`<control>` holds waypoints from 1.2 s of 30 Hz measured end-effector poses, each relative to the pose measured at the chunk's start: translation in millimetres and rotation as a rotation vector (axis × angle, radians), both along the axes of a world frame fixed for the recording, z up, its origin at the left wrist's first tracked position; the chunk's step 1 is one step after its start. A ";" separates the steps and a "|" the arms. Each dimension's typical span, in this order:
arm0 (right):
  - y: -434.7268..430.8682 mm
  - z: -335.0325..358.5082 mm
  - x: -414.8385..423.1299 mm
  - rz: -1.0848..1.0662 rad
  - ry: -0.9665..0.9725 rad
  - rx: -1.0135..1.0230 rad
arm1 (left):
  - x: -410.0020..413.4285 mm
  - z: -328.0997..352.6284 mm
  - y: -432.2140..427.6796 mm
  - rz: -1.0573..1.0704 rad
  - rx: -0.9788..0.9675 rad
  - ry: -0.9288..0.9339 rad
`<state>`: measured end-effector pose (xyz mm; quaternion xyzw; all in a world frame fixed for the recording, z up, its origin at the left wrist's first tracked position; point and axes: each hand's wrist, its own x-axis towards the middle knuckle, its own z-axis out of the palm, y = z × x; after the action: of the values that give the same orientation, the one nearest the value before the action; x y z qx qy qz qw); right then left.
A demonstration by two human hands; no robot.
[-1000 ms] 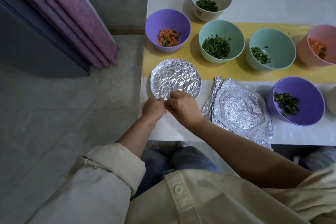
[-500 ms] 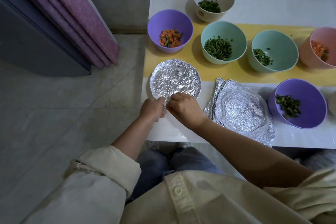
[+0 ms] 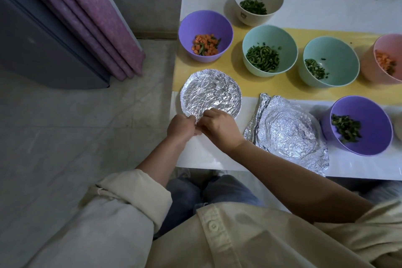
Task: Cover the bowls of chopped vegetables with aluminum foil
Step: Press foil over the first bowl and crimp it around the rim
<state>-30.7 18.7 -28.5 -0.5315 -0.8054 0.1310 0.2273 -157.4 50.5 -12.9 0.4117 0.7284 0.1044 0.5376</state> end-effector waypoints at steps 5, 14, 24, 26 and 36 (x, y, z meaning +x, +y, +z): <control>-3.9 5.7 12.0 0.024 -0.016 0.011 | -12.4 2.4 10.2 0.002 0.032 -0.004; -2.0 0.3 12.0 0.071 -0.054 -0.007 | -11.8 -0.8 3.0 0.010 0.005 0.058; -2.6 -0.1 9.9 0.064 -0.036 -0.011 | -6.9 -5.6 -5.3 0.028 -0.074 -0.058; -2.8 0.3 9.1 0.057 -0.033 -0.007 | -5.7 -3.1 -7.8 0.027 -0.078 -0.075; 0.1 7.4 20.2 0.115 -0.074 -0.022 | -15.2 2.9 2.7 -0.001 0.002 -0.030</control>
<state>-10.5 18.8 -21.1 -0.4914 -0.8409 0.1328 0.1838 -172.5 53.3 -10.1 0.4109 0.7201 0.1111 0.5480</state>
